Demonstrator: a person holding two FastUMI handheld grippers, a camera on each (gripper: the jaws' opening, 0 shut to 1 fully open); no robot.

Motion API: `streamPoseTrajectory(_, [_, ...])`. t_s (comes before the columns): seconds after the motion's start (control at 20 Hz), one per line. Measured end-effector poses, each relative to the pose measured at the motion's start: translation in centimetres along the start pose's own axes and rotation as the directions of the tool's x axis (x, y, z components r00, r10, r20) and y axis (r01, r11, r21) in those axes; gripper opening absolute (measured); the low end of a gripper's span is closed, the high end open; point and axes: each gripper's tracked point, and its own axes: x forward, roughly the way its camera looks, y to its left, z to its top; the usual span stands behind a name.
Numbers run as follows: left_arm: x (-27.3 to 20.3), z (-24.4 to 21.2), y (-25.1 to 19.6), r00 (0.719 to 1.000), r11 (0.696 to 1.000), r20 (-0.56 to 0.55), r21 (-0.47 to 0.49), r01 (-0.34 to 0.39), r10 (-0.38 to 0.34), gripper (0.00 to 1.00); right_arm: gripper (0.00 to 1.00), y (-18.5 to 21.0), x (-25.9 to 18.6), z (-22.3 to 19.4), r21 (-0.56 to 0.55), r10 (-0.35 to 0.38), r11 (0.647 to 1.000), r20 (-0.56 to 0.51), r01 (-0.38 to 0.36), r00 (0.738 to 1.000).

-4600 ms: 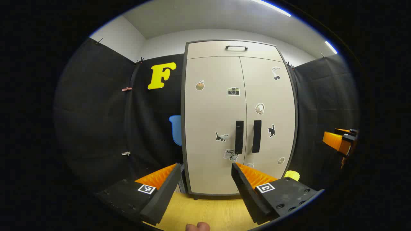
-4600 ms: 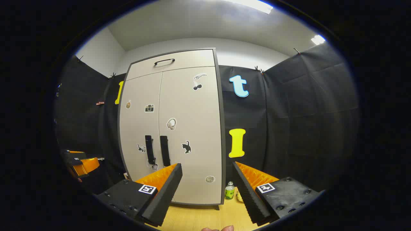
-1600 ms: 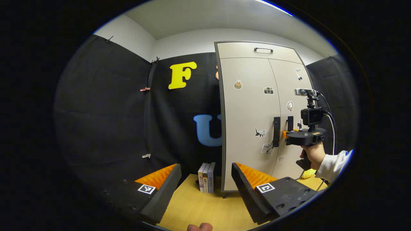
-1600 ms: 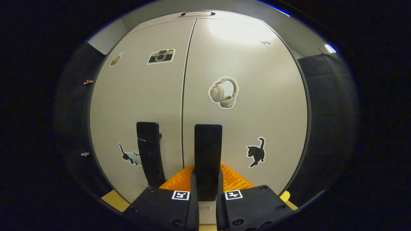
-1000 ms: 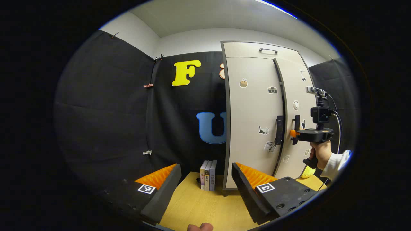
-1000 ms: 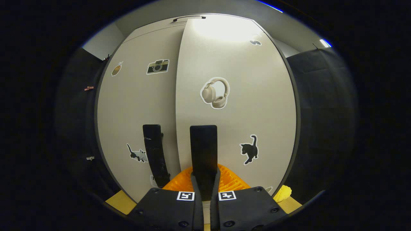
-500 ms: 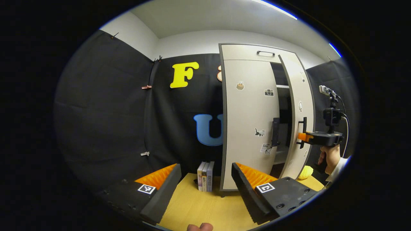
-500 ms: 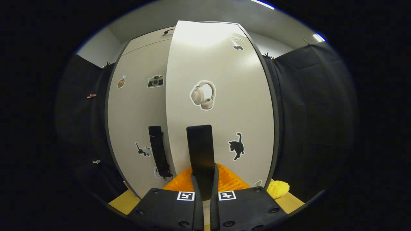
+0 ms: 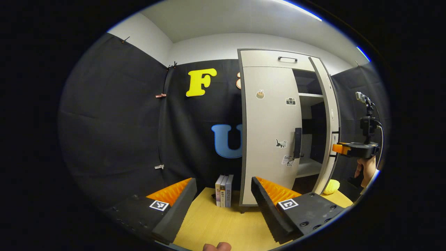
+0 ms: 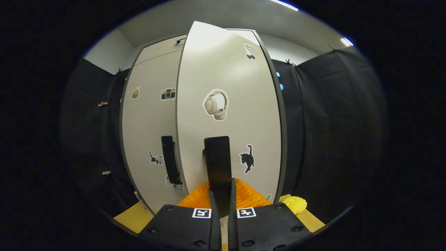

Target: Open the right door of the double-door shoe cabinet with the right hand, and open the left door with the left hand.

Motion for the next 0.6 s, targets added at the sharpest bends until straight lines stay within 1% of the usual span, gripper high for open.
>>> streamPoseTrajectory(0.25, [-0.2, -0.1, -1.6, 1.000, 1.000, -0.004, -0.003, 0.027, -0.027, 0.98, 0.11, -1.8, -1.2, 0.4, -0.031, -0.017, 0.999, 0.004, 0.017, 1.000])
streamPoseTrajectory(0.45, [0.1, -0.3, -3.8, 0.998, 0.998, -0.006, -0.010, 0.069, -0.070, 0.98, 0.11, -4.8, -2.7, 0.8, -0.098, -0.051, 0.994, 0.007, 0.051, 0.999])
streamPoseTrajectory(0.6, [0.4, -0.7, -5.9, 0.995, 0.995, -0.015, -0.020, 0.096, -0.097, 0.98, 0.11, -6.8, -3.6, 0.9, -0.107, -0.055, 0.993, -0.003, 0.054, 0.999])
